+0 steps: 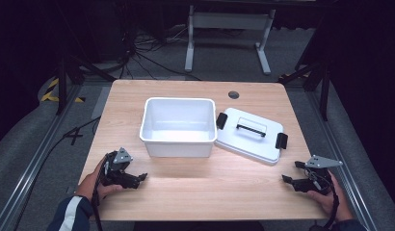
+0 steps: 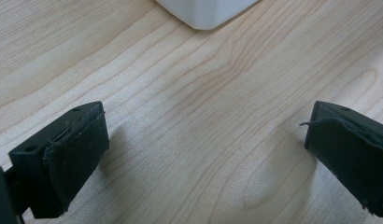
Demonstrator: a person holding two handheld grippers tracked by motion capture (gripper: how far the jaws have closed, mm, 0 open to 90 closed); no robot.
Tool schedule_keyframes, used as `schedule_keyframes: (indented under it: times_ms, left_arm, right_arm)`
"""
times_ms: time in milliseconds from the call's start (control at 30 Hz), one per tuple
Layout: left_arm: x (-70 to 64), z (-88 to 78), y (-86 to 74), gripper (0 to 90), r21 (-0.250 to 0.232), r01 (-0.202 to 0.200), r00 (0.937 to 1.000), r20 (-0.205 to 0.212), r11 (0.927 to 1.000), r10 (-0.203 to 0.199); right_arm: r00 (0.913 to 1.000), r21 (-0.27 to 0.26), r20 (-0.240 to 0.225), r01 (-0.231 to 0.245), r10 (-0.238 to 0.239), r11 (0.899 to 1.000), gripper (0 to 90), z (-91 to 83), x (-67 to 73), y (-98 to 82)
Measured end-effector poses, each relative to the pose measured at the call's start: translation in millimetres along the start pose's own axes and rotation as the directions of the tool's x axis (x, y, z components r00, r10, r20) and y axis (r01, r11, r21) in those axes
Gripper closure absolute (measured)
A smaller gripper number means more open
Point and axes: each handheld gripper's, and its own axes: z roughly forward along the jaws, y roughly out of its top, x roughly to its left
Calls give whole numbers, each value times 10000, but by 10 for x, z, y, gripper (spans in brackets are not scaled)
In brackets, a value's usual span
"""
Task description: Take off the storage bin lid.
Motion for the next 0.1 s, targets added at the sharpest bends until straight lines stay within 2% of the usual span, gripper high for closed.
schedule_keyframes:
  times_ms: [100]
  left_arm:
    - [-4,-1,-3,1,-35,24,9999,-108,10000,-24]
  right_arm:
    - [10000,-3,-7,-18,18,10000,171,1,1,1]
